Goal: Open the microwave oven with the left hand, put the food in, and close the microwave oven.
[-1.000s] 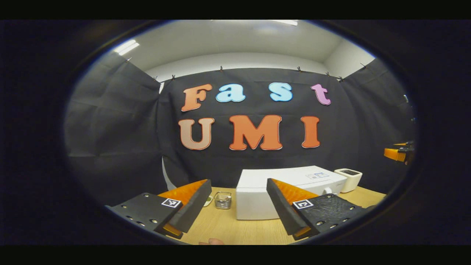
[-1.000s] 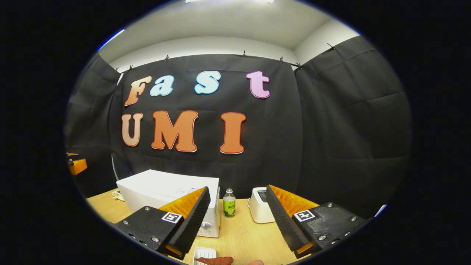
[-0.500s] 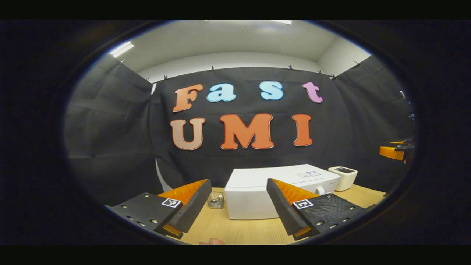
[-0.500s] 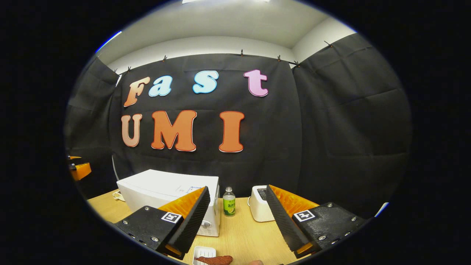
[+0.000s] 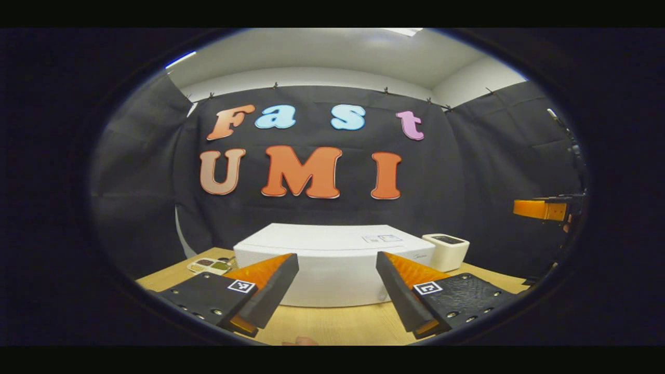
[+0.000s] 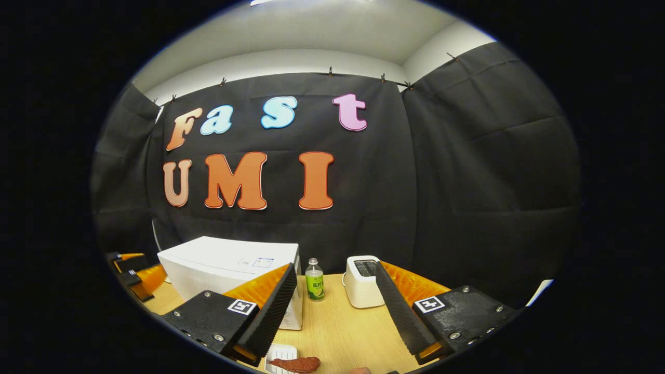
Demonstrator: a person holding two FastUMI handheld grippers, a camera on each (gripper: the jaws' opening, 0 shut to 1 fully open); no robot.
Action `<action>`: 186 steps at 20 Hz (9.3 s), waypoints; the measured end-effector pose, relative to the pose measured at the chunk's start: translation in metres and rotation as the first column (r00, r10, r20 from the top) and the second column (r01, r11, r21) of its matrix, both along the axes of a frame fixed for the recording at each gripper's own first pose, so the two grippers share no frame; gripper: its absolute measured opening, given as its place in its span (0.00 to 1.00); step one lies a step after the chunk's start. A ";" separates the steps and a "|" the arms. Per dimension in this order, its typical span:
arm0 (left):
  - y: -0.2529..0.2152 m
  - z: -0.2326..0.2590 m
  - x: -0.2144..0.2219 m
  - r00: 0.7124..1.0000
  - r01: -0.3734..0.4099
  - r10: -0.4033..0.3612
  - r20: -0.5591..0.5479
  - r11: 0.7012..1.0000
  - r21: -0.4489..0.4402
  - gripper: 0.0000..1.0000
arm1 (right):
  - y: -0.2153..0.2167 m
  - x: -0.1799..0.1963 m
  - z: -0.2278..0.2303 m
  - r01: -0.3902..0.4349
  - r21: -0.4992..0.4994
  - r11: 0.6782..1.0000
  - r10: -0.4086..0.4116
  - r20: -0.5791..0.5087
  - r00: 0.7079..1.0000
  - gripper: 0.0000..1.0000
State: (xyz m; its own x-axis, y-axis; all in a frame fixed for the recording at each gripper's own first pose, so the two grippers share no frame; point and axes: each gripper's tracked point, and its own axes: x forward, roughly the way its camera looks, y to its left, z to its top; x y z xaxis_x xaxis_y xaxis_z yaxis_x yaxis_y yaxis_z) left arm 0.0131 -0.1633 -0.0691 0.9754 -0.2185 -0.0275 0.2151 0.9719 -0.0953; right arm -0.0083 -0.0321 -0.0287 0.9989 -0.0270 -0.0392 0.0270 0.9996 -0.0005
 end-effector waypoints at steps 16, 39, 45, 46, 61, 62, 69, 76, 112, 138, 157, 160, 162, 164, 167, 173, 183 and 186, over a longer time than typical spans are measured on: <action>-0.120 -0.123 0.079 0.996 0.020 -0.019 -0.084 1.000 0.002 0.94 | -0.052 -0.009 -0.031 0.067 -0.022 0.997 -0.068 -0.033 0.997 0.95; -0.118 -0.144 0.021 0.980 0.174 -0.172 -0.104 0.985 0.007 0.10 | -0.058 -0.014 -0.070 0.078 -0.027 0.997 -0.081 -0.099 0.992 0.95; -0.089 -0.138 -0.033 0.959 0.263 -0.261 -0.113 0.965 0.005 0.10 | -0.047 -0.016 -0.079 0.066 -0.011 0.998 -0.067 -0.106 0.992 0.95; -0.083 -0.137 -0.041 0.956 0.273 -0.271 -0.115 0.962 0.004 0.10 | -0.043 -0.017 -0.080 0.063 -0.012 0.998 -0.064 -0.107 0.992 0.95; 0.029 -0.130 -0.131 0.963 0.254 -0.254 -0.093 0.967 -0.011 0.11 | 0.021 -0.034 -0.087 -0.036 0.003 0.999 0.036 -0.112 0.993 0.95; 0.039 -0.129 -0.135 0.966 0.241 -0.241 -0.093 0.970 -0.007 0.11 | 0.025 -0.035 -0.087 -0.041 0.005 0.999 0.042 -0.112 0.993 0.95; 0.118 -0.129 -0.160 0.991 0.078 -0.080 -0.108 0.997 -0.022 0.13 | 0.045 -0.042 -0.099 -0.066 0.025 0.997 0.069 -0.120 0.990 0.95; 0.212 -0.132 -0.174 0.981 -0.144 0.132 -0.144 0.987 -0.076 0.19 | 0.056 -0.048 -0.124 -0.073 0.058 0.996 0.082 -0.158 0.984 0.95; 0.370 -0.131 -0.151 0.915 -0.385 0.387 -0.112 0.922 0.036 0.92 | 0.059 -0.041 -0.275 0.147 0.737 0.660 0.242 -0.394 0.887 0.18; 0.378 -0.138 -0.150 0.921 -0.372 0.372 -0.114 0.928 0.018 0.92 | 0.180 0.012 -0.159 -0.063 0.802 0.594 0.330 -0.172 0.928 0.11; 0.398 -0.135 -0.133 0.933 -0.349 0.348 -0.086 0.937 0.005 0.93 | 0.334 0.114 -0.183 -0.053 0.803 0.594 0.265 -0.133 0.955 0.11; 0.401 -0.137 -0.130 0.931 -0.355 0.354 -0.091 0.935 0.003 0.93 | 0.335 0.137 -0.197 -0.016 0.782 0.623 0.202 -0.141 0.969 0.11; 0.403 -0.141 -0.128 0.930 -0.356 0.355 -0.097 0.935 0.006 0.92 | 0.340 0.147 -0.209 -0.002 0.768 0.640 0.189 -0.155 0.970 0.11; 0.402 -0.143 -0.125 0.930 -0.355 0.353 -0.105 0.935 0.000 0.92 | 0.343 0.154 -0.219 0.011 0.759 0.651 0.187 -0.175 0.967 0.11; 0.403 -0.147 -0.124 0.928 -0.358 0.355 -0.117 0.934 -0.009 0.93 | 0.343 0.159 -0.229 0.018 0.715 0.699 0.169 -0.190 0.967 0.11; 0.401 -0.146 -0.126 0.927 -0.359 0.356 -0.116 0.933 -0.006 0.93 | 0.330 0.170 -0.241 0.041 0.555 0.831 0.109 -0.235 0.966 0.31; 0.395 -0.139 -0.130 0.930 -0.355 0.353 -0.103 0.935 0.000 0.94 | 0.297 0.142 -0.218 0.006 0.368 0.930 0.082 -0.222 0.972 0.94; 0.391 -0.137 -0.132 0.933 -0.347 0.346 -0.099 0.938 0.003 0.92 | 0.288 0.123 -0.205 -0.035 0.315 0.948 0.110 -0.222 0.969 0.94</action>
State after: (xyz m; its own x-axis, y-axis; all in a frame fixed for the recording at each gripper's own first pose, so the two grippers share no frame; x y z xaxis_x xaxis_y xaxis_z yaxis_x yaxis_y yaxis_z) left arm -0.1188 0.2274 -0.2062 0.9834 0.1316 -0.1248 -0.1459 0.9827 -0.1138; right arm 0.1145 0.2557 -0.2336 0.9592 0.0955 -0.2659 -0.0091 0.9511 0.3086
